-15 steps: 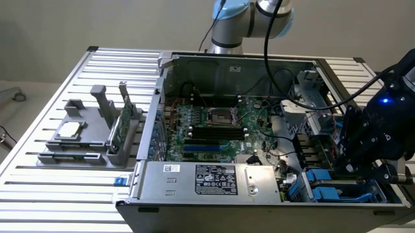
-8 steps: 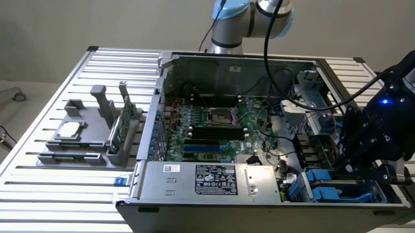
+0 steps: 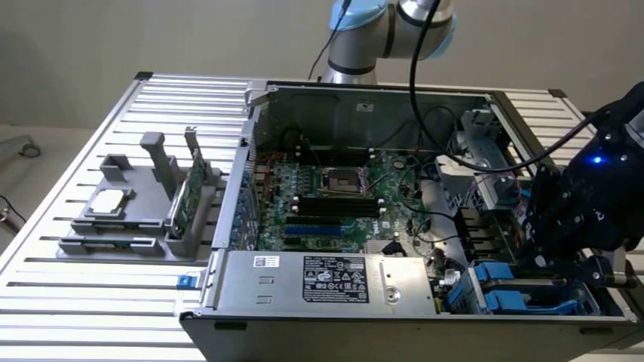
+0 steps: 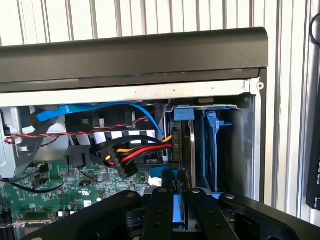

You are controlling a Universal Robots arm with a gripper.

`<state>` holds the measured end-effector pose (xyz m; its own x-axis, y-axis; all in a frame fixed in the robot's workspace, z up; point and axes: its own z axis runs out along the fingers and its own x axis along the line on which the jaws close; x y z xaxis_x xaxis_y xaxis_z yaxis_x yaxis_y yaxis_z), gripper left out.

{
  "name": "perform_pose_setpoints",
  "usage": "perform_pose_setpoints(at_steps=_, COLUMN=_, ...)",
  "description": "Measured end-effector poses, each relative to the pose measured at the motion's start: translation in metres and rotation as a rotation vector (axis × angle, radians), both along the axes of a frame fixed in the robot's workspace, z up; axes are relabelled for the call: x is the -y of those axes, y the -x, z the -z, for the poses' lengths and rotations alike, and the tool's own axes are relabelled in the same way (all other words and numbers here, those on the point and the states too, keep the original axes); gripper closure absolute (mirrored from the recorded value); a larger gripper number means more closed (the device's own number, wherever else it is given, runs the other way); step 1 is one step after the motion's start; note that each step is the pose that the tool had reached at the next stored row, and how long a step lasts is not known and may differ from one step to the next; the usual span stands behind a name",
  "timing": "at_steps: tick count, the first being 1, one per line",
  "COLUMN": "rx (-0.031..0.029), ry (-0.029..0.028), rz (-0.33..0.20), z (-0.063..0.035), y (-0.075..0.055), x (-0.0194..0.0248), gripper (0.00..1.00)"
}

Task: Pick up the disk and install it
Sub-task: 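Insert the first disk wire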

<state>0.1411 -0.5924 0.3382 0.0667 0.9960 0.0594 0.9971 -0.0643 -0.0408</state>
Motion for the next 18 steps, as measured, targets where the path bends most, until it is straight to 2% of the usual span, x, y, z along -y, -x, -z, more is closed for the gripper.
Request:
perform_pose_setpoints(at_steps=9, rx=0.0000, ry=-0.0315, rz=-0.001, z=0.0022, y=-0.002, x=0.0052, gripper=0.84)
perform_pose_setpoints(at_steps=18, rx=0.0000, ry=-0.0604, rz=-0.002, z=0.0049, y=-0.003, x=0.0117, gripper=0.84)
